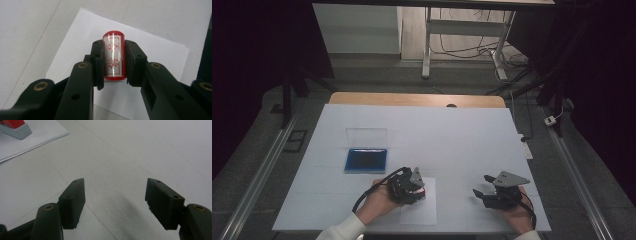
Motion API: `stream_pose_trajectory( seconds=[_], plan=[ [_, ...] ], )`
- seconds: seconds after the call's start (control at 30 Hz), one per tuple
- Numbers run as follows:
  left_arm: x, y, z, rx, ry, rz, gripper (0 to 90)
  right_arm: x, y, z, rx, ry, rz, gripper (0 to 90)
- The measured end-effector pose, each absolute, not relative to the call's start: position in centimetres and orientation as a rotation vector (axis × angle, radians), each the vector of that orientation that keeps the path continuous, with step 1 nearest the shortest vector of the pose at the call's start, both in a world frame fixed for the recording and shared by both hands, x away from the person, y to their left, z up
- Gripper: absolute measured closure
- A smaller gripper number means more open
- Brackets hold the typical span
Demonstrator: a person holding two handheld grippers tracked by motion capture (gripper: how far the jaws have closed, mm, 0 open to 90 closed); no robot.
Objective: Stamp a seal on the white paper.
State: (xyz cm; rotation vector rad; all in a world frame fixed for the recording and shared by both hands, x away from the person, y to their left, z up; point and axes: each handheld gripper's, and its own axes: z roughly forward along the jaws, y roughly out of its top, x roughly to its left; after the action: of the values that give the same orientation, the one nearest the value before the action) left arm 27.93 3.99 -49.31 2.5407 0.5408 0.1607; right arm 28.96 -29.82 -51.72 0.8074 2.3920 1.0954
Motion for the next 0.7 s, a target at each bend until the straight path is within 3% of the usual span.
stream_pose_trajectory(
  seconds=[0.43, 0.7],
  plan=[
    [28.3, 5.0, -49.0, 2.461, 0.545, 0.135, 70.5, 29.0, -29.9, -51.7, 0.816, 2.389, 1.099, 31.9],
    [28.3, 6.8, -46.5, 2.319, 0.564, 0.121, 70.5, 29.0, -30.2, -51.7, 0.815, 2.386, 1.109, 31.9]
  ],
)
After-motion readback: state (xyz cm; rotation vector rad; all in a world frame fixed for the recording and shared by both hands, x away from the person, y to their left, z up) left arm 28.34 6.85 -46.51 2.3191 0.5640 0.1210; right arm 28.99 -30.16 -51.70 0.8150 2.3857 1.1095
